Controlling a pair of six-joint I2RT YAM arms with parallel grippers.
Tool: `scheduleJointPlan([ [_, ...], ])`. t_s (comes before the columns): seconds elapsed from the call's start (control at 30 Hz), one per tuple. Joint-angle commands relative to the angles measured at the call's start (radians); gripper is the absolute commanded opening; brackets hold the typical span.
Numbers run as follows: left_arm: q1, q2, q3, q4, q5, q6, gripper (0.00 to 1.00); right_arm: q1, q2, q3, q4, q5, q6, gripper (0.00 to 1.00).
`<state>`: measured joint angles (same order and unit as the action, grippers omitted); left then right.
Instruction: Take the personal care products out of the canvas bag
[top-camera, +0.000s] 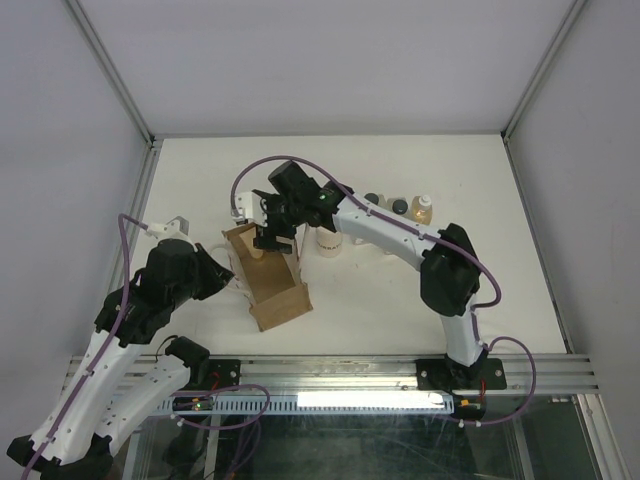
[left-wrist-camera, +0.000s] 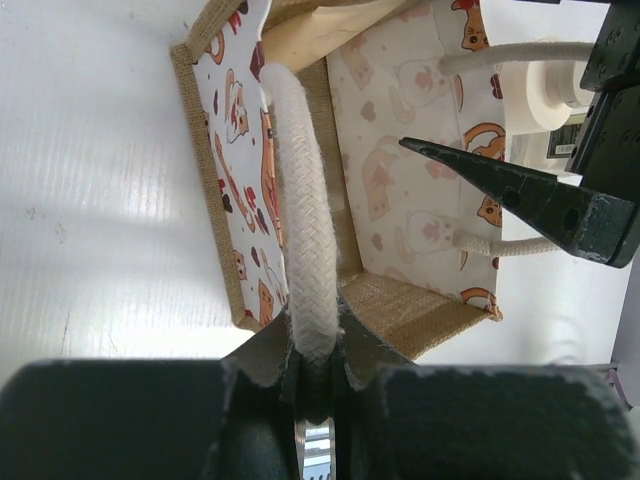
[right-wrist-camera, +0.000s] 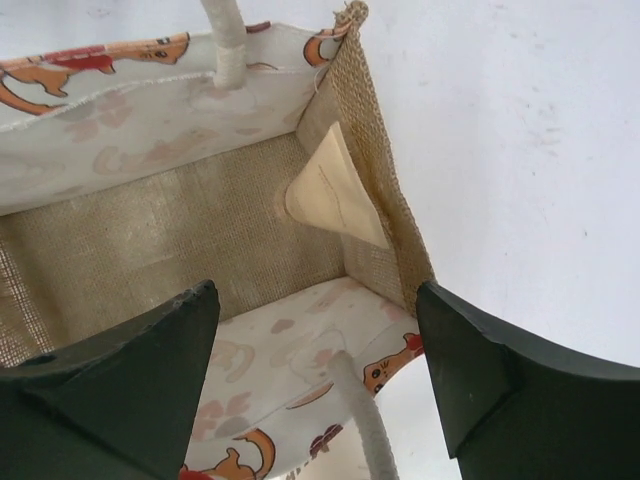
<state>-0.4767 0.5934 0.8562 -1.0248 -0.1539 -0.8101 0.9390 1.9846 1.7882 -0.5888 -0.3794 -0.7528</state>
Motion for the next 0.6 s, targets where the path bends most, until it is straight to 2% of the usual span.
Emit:
scheduleJointPlan([
  [0.0, 0.001, -0.009, 0.023, 0.016, 0.012, 0.015, 0.00, 0.004, 0.027, 0.073, 0.004, -0.089, -0.037, 0.82],
  [0.57, 0.001, 0.020, 0.033, 0.016, 0.021, 0.029, 0.00, 0.026, 0.132, 0.150, 0.066, -0.067, -0.004, 0.81],
])
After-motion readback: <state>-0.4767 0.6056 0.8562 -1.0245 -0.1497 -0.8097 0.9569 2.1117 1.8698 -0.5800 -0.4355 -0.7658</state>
